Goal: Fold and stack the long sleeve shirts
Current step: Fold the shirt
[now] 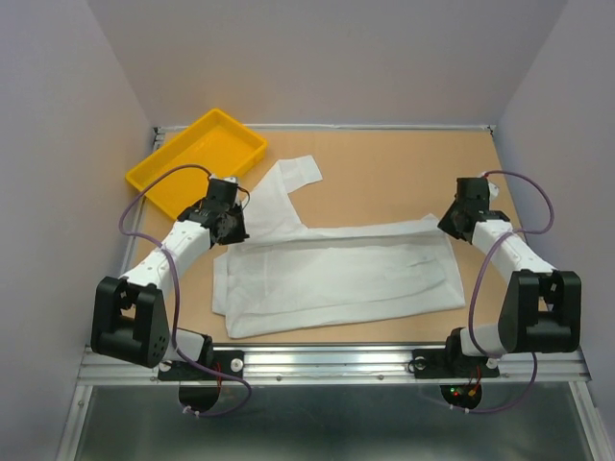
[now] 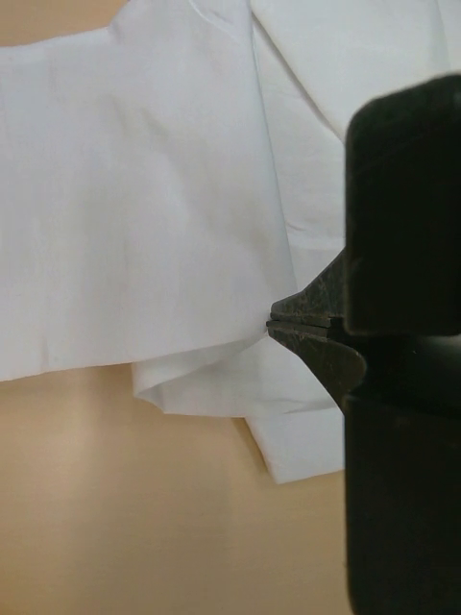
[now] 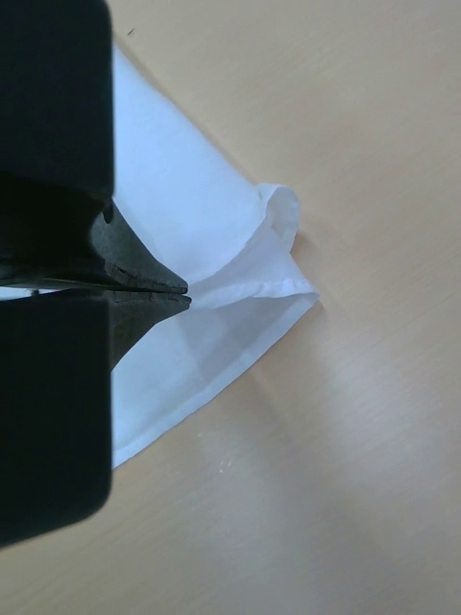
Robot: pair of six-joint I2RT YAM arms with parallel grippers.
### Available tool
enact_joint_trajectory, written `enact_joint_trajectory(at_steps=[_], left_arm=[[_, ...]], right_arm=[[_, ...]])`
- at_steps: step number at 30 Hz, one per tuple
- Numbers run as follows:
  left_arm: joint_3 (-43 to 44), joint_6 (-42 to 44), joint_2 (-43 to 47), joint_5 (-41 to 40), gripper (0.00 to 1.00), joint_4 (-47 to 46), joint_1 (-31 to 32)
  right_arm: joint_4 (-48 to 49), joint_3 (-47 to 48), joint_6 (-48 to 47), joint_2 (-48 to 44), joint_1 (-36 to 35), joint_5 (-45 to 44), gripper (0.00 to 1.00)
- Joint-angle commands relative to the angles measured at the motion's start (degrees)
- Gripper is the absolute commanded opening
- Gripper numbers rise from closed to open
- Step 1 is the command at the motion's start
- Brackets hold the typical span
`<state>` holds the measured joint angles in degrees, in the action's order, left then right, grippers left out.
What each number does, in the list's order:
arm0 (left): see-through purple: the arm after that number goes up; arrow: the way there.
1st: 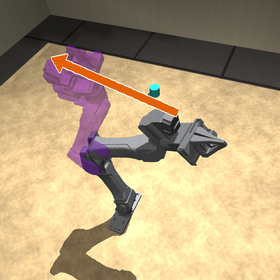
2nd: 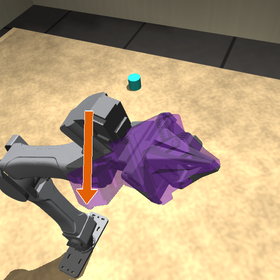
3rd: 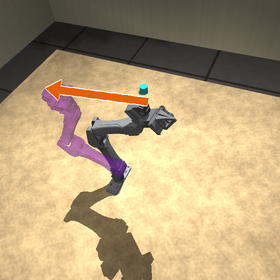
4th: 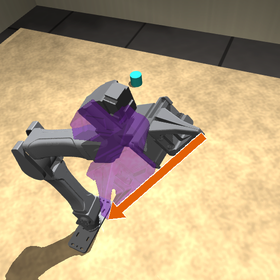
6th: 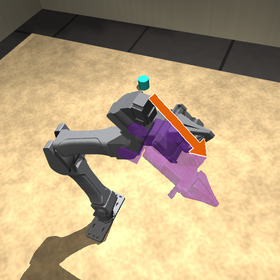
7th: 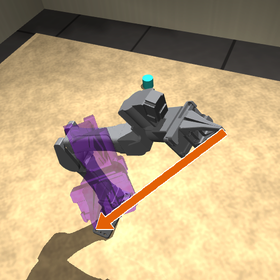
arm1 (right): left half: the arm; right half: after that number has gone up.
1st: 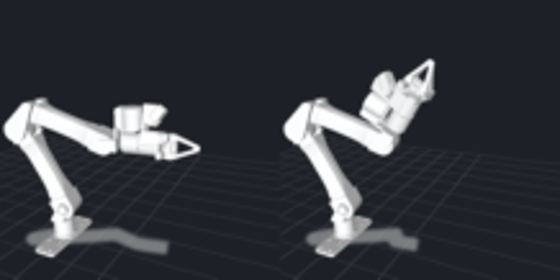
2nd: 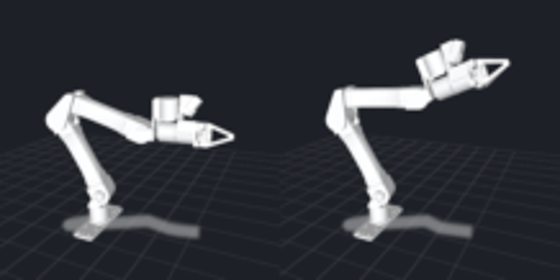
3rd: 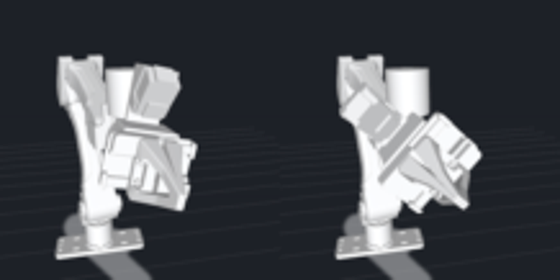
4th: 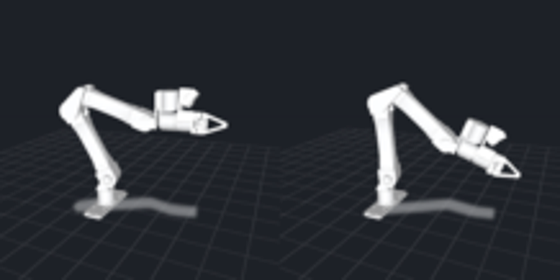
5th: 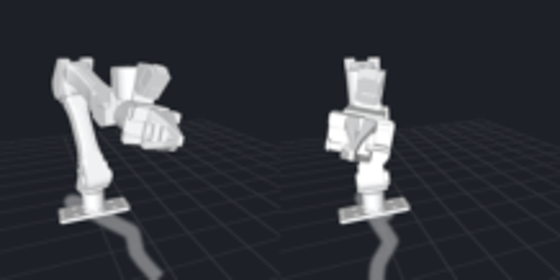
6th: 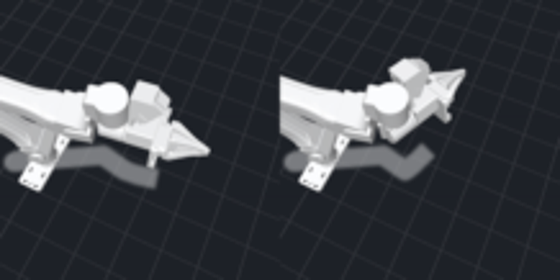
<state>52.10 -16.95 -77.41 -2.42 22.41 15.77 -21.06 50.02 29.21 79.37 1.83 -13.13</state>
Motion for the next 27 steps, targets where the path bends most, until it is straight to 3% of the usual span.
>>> enact_joint_trajectory(at_steps=[1, 8, 11, 12, 14, 15, 19, 23, 27], left_arm=[[0.4, -3.3, 0.3, 2.1, 0.04, 4.6, 0.2], [-2.0, -5.5, 0.5, 5.0, 0.07, 6.3, 0.2], [-2.7, -5.6, 1.9, 5.3, 0.21, 6.7, 0.2], [-2.7, -5.6, 1.9, 5.3, 0.21, 6.9, 0.2], [-2.1, -5.4, 3.5, 5.8, 0.40, 7.1, 0.2], [-1.6, -5.0, 5.3, 6.2, 0.62, 6.7, 0.2], [-0.2, -2.6, 10.3, 9.5, 0.97, 3.5, 0.7], [1.0, -1.8, 13.3, 12.6, 0.99, -1.0, 1.9], [2.2, -2.0, 10.8, 13.5, 0.99, -4.2, 2.9]], right_arm=[[-0.2, -3.3, 2.1, -1.9, 0.5, 0.0, 0.01], [-0.9, -7.7, 5.4, -1.8, 0.5, -0.7, 0.01], [-2.0, -7.3, 5.4, -2.1, 0.5, -1.2, 0.07], [-2.1, -7.0, 5.1, -2.3, 0.5, -0.9, 0.10], [-2.4, -5.3, 2.9, -3.7, 0.5, -0.1, 0.21], [-2.3, -4.5, 1.7, -4.0, 0.5, 1.7, 0.29], [-2.3, 0.8, -4.6, -4.3, 0.5, 7.1, 0.42], [-2.4, 5.3, -8.1, -2.4, 0.5, 8.1, 0.45], [-2.6, 8.4, -7.2, 1.1, 0.5, 5.7, 0.45]])
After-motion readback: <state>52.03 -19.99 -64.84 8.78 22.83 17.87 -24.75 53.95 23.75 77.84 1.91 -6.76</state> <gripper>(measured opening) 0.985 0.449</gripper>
